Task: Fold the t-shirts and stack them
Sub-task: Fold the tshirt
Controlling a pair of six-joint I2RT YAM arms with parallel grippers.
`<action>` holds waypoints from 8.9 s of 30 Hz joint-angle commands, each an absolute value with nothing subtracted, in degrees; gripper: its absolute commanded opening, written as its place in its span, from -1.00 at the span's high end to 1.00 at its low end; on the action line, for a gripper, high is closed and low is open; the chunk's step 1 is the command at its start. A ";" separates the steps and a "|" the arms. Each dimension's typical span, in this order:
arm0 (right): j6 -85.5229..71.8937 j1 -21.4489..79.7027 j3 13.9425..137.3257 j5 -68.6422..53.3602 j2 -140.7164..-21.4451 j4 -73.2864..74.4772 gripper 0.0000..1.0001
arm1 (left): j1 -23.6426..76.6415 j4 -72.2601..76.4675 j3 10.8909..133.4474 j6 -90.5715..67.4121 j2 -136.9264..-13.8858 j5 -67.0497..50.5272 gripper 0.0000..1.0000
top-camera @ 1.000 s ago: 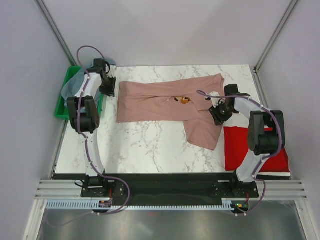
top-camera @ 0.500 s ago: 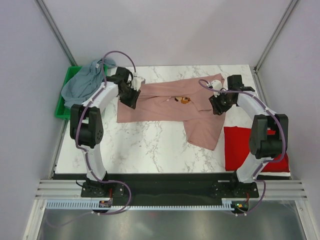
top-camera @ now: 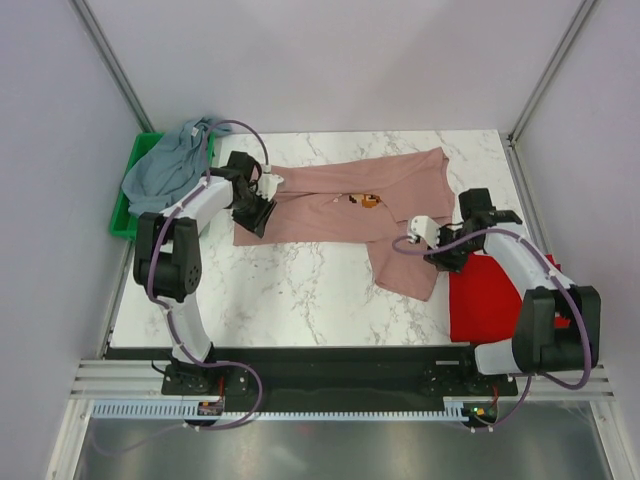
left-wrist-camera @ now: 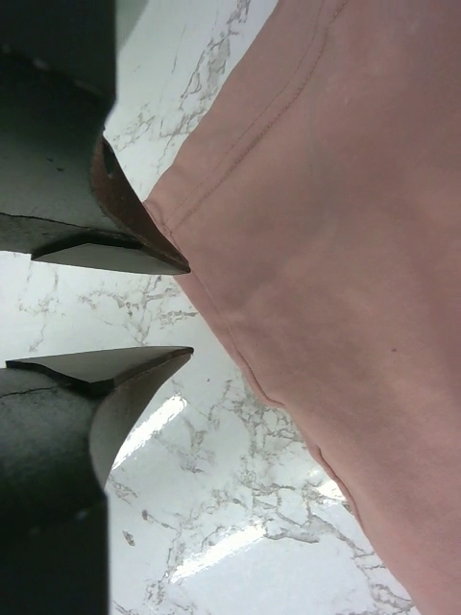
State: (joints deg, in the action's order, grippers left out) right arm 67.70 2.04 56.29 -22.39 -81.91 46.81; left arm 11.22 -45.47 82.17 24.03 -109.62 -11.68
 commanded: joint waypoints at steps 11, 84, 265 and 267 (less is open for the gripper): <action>96.77 6.94 45.88 -29.27 -75.76 52.12 -0.04 | 10.72 -42.80 84.46 22.32 -108.98 -6.86 0.17; 70.50 12.75 47.37 -19.60 -74.80 39.73 1.00 | 3.25 -45.00 81.12 25.40 -111.10 -11.95 0.95; 22.51 10.72 135.96 -15.04 -144.49 23.57 -0.02 | 8.44 -52.30 117.86 20.66 -133.95 -0.79 0.46; 20.48 10.63 136.32 -13.01 -142.49 22.59 -0.06 | 8.44 -51.95 117.95 20.22 -131.58 -0.79 0.46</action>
State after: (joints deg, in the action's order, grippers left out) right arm 24.56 11.05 131.76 -16.99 -145.40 28.75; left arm 8.45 -52.58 117.58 20.45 -136.20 -2.46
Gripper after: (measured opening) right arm 0.519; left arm 0.271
